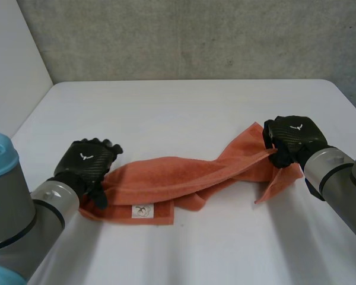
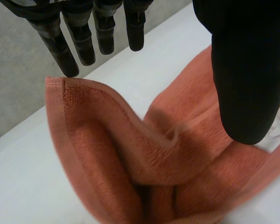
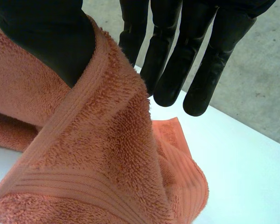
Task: Fold the laundry
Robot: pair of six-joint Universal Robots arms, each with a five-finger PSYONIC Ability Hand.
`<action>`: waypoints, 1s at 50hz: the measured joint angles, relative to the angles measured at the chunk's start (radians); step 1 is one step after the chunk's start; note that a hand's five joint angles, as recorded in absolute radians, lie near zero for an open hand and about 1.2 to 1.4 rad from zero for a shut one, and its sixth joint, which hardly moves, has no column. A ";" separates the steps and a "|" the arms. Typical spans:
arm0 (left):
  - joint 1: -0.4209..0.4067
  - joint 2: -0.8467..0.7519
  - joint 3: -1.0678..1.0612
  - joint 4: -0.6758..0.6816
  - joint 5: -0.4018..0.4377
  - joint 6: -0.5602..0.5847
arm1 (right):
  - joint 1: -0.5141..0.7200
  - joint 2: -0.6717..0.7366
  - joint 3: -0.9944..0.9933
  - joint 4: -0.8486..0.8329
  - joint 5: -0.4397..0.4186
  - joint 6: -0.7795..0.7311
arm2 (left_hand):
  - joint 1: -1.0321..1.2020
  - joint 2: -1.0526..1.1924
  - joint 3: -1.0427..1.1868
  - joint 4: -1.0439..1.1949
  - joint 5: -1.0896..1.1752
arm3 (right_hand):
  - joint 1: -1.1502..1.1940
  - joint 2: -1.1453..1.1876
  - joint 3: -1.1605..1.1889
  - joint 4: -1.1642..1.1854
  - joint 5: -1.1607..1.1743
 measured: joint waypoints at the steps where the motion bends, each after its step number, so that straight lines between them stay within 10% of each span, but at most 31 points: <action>1: 0.002 -0.007 0.002 0.003 -0.009 0.004 | 0.001 0.000 0.001 0.000 0.000 0.000 | 0.000 0.000 0.000 0.000 0.000 | 0.000 0.000 0.000 0.000 0.000; 34: 0.108 -0.146 0.024 0.097 -0.022 0.208 | 0.001 0.071 0.003 0.005 0.019 -0.164 | 0.061 0.077 0.064 0.076 0.079 | 0.010 0.007 0.003 0.001 -0.004; 43: 0.125 -0.217 0.070 0.138 -0.008 0.206 | 0.008 0.105 -0.008 0.007 0.020 -0.175 | 0.776 0.783 0.757 0.768 0.763 | 0.010 0.008 0.006 0.006 0.002; 50: 0.127 -0.272 0.127 0.192 0.014 0.206 | 0.008 0.143 -0.042 0.011 0.021 -0.193 | 0.875 0.942 0.928 0.940 0.891 | 0.010 0.008 0.006 0.006 0.002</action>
